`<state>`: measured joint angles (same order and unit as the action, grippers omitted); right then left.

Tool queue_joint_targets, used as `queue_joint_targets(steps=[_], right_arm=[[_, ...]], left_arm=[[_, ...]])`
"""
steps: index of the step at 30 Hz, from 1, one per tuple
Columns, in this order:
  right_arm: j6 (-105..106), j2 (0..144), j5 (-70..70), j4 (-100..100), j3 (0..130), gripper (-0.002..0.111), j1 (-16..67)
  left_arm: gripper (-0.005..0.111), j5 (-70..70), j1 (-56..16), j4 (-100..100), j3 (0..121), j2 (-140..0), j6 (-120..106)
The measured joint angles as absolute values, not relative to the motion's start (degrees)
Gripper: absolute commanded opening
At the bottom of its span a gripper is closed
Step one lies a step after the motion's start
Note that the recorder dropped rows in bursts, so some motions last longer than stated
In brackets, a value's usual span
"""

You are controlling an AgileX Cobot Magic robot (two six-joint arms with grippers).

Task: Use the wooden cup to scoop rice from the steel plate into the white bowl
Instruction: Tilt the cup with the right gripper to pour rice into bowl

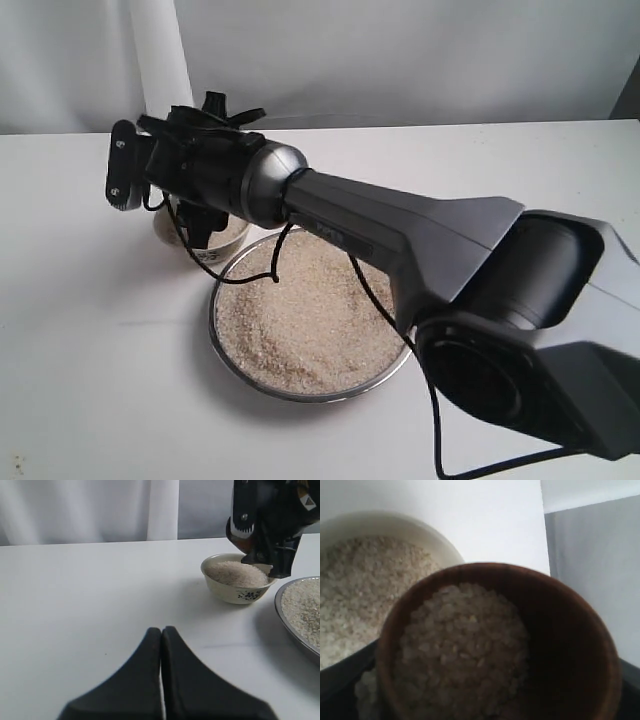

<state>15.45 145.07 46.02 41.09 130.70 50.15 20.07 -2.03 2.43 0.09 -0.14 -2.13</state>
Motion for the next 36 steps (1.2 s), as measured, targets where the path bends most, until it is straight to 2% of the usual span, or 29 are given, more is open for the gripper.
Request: queue_joint_targets(steps=[15,36], right_arm=[[20.5,148.0,51.0,55.9,130.8,0.0,51.0],[26.0,151.1,50.2,67.4,130.8,0.0,51.9]], left_arm=[[0.0,20.1,-2.0,2.4,0.1,-0.1,-2.1],[0.0,20.1,-2.0,2.4,0.1,-0.1,-2.1]])
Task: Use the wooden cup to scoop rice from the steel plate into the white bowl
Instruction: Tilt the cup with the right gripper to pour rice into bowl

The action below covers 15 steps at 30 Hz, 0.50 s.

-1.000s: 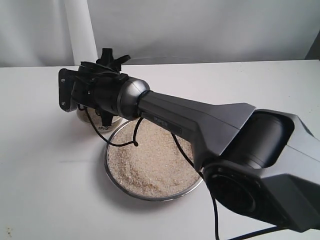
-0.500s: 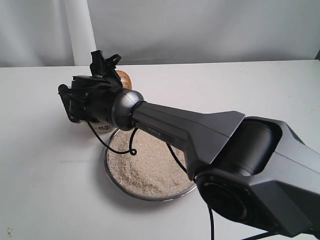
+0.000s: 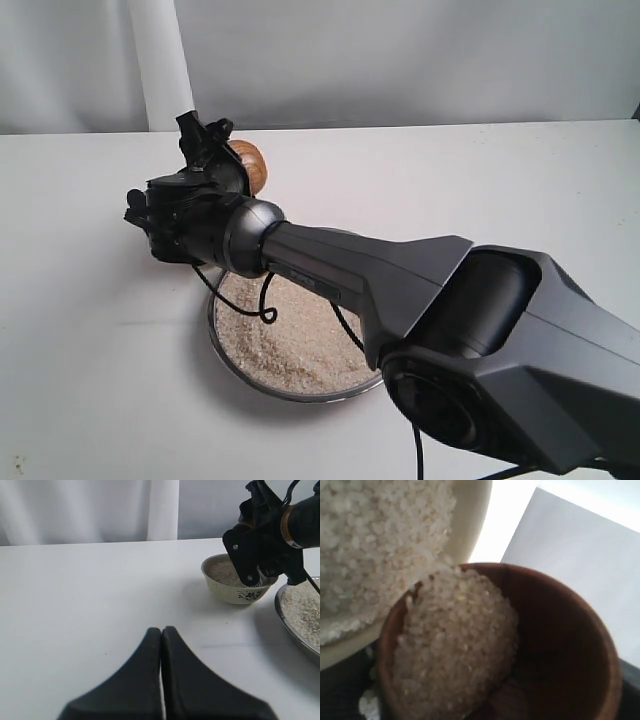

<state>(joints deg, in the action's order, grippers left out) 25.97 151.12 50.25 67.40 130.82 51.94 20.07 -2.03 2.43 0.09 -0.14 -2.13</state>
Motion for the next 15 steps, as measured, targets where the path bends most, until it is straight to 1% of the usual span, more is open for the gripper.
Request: queue_joint_targets(steps=[15], right_arm=[[28.3,151.1,50.2,72.7,130.8,0.0,52.5]], left_arm=[[0.0,20.1,-2.0,2.4,0.1,-0.1,-2.1]])
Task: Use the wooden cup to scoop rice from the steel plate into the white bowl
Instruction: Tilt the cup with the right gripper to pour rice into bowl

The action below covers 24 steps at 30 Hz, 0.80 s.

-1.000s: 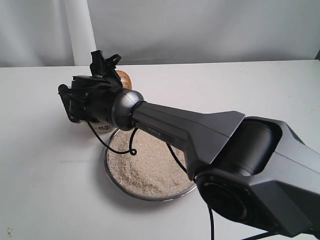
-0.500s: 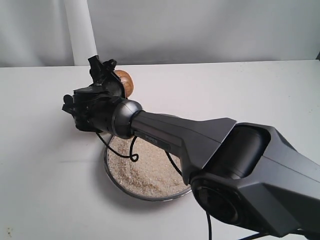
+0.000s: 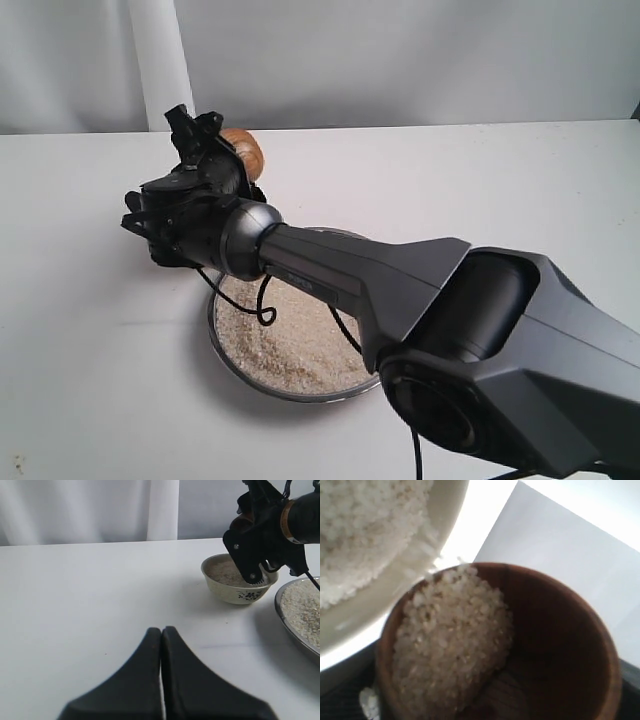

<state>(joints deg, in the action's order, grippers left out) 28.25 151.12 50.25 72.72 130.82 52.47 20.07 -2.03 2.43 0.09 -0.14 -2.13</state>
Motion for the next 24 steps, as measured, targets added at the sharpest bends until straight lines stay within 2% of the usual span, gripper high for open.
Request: queue_joint_targets(steps=[24], right_arm=[[30.4,151.2,50.6,85.6,128.1,0.0,53.0]], left_arm=[[0.0,20.1,-2.0,2.4,0.1,-0.1,-2.2]])
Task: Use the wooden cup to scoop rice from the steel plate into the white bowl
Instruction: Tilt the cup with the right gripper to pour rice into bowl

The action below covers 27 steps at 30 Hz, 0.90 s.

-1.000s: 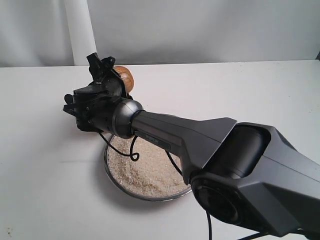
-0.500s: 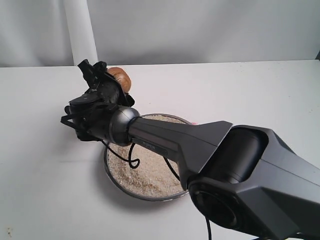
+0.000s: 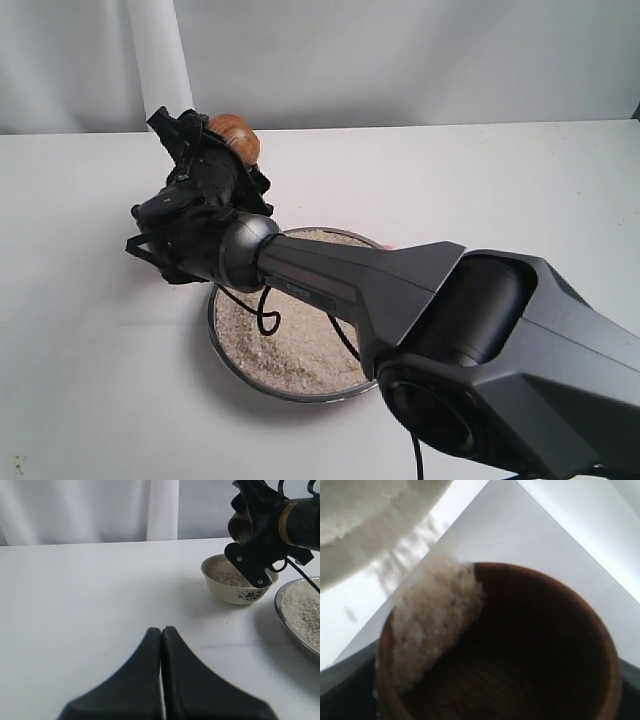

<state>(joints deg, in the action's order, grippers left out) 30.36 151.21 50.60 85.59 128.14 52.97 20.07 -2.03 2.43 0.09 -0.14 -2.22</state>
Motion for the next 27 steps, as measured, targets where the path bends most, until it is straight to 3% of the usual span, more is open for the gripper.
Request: queue_joint_targets(steps=[27], right_arm=[[29.8,144.5,48.4,93.0,119.2,0.0,54.0]], left_arm=[[0.0,20.1,-2.0,2.4,0.1,-0.1,-2.2]])
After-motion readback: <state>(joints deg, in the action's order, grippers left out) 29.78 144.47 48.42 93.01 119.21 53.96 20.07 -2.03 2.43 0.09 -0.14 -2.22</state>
